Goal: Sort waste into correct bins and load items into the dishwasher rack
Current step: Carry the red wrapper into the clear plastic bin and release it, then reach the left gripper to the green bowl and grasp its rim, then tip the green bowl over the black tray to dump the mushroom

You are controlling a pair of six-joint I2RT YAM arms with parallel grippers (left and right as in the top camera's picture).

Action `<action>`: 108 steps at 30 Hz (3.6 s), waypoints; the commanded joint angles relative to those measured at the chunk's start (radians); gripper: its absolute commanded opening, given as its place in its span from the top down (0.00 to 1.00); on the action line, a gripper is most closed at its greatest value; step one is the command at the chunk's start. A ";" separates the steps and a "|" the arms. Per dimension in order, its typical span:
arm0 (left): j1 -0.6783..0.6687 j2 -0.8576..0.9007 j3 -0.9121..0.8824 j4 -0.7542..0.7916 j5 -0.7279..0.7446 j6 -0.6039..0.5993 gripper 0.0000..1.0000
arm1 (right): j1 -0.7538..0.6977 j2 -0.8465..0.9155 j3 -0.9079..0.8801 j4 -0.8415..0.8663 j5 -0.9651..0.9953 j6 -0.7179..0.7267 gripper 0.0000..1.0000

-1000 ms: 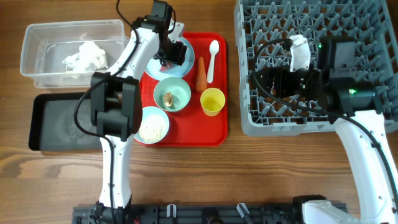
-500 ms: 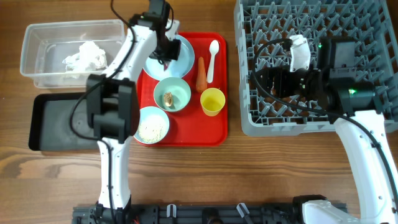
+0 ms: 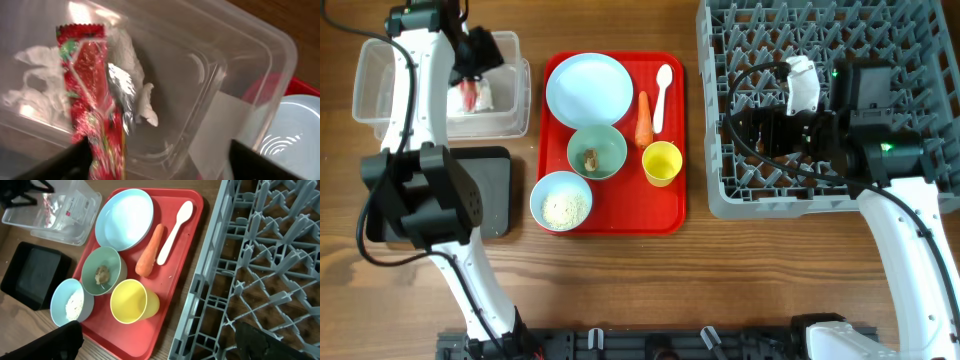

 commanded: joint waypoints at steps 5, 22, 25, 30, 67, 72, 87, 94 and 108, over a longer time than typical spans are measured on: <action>-0.011 -0.010 0.002 0.030 0.040 -0.018 0.01 | 0.004 0.010 0.018 0.000 0.021 0.004 0.00; -0.324 -0.226 0.002 -0.245 0.112 0.006 0.01 | 0.004 0.010 0.019 -0.005 0.075 0.007 0.00; -0.331 -0.231 0.002 -0.298 0.119 -0.018 0.02 | 0.004 -0.007 0.019 -0.005 0.074 0.033 0.00; -0.341 -0.231 0.000 -0.357 0.118 -0.018 0.03 | -0.005 -0.100 0.019 -0.005 0.089 0.033 0.00; -0.582 -0.204 -0.525 0.193 0.099 0.080 0.38 | -0.058 -0.104 0.019 -0.090 0.305 0.142 0.06; -0.584 -0.153 -0.525 0.195 0.099 0.080 0.44 | -0.058 -0.104 0.019 -0.089 0.304 0.142 0.06; -0.602 -0.137 -0.528 0.193 -0.052 -0.099 0.84 | -0.058 -0.104 0.019 -0.094 0.304 0.142 0.06; -0.605 -0.137 -0.591 0.249 -0.052 -0.127 0.94 | -0.058 -0.104 0.019 -0.093 0.304 0.142 0.06; -0.585 -0.419 -0.489 0.099 -0.005 -0.152 0.96 | -0.058 -0.104 0.019 -0.093 0.304 0.164 0.06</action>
